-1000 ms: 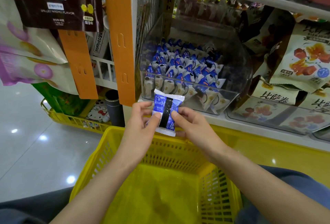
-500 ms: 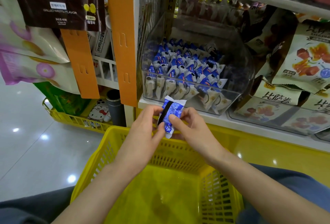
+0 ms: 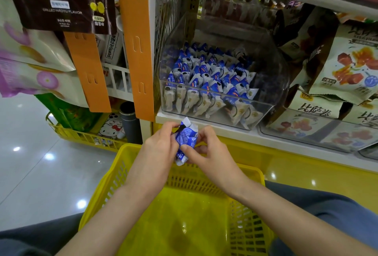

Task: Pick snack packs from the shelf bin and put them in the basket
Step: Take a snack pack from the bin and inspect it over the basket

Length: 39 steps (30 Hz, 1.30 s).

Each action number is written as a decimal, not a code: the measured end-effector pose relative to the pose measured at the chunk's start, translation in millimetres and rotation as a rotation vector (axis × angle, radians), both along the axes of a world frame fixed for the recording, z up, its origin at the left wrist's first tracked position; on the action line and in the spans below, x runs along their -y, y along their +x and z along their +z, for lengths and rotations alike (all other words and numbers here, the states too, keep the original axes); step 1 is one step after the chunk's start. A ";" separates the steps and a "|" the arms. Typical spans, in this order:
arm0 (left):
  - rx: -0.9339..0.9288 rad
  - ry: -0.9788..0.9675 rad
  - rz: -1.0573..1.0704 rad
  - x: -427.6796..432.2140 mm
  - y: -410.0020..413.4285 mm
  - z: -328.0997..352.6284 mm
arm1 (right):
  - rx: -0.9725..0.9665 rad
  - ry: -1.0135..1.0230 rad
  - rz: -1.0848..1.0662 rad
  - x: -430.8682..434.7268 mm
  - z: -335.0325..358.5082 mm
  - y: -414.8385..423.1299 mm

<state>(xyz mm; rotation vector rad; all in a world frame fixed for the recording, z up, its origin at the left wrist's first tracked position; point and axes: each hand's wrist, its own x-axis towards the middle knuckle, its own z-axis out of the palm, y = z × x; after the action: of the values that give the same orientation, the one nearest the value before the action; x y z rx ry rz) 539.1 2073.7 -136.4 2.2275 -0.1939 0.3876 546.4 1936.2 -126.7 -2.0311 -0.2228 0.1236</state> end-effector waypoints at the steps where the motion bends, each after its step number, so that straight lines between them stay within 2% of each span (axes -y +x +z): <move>1: 0.004 0.014 -0.005 -0.8 0.4 0.2 | 0.004 -0.011 0.005 -0.3 -1.4 -1.1; 6: 0.041 0.061 0.005 -4.4 2.2 -0.5 | 0.083 -0.056 0.067 0.0 -5.8 -4.4; 11: -0.013 -0.114 0.057 -1.1 4.8 2.2 | 0.130 -0.010 0.075 2.8 -2.5 -2.8; 14: -0.119 -0.285 0.080 0.1 9.2 6.4 | 0.083 0.100 0.075 0.9 1.2 -2.0; 16: -0.263 -0.496 0.030 2.9 8.3 12.2 | 0.054 0.160 0.047 0.2 2.7 -1.3; 18: -0.432 -0.677 -0.083 5.9 4.4 16.7 | 0.071 0.131 -0.011 1.0 4.7 0.5; 19: -0.475 -0.704 -0.134 7.6 2.4 17.6 | 0.089 0.096 -0.039 1.9 5.6 1.4; 21: -0.461 -0.687 -0.163 10.5 1.2 17.2 | 0.099 0.055 -0.063 3.1 7.4 3.1; 25: -0.423 -0.632 -0.130 8.7 4.7 17.1 | 0.067 0.102 -0.037 5.0 11.2 6.6; 31: -0.457 -0.711 -0.142 9.9 2.3 15.1 | 0.057 0.108 -0.057 10.8 15.5 12.5; 33: -0.476 -0.742 -0.111 9.2 2.9 15.9 | 0.154 0.029 -0.017 11.3 14.9 9.6; 37: -0.531 -0.812 -0.093 10.0 3.3 16.0 | 0.626 -0.398 0.102 17.2 15.0 7.0; 39: -0.571 -0.841 -0.094 10.4 2.4 15.5 | 0.676 -0.442 0.124 19.5 15.8 8.4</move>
<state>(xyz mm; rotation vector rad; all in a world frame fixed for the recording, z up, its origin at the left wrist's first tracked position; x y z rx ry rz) 541.5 2063.3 -120.9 1.4075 0.1527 -0.2093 554.8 1916.7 -110.9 -2.4376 -0.8025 -0.4866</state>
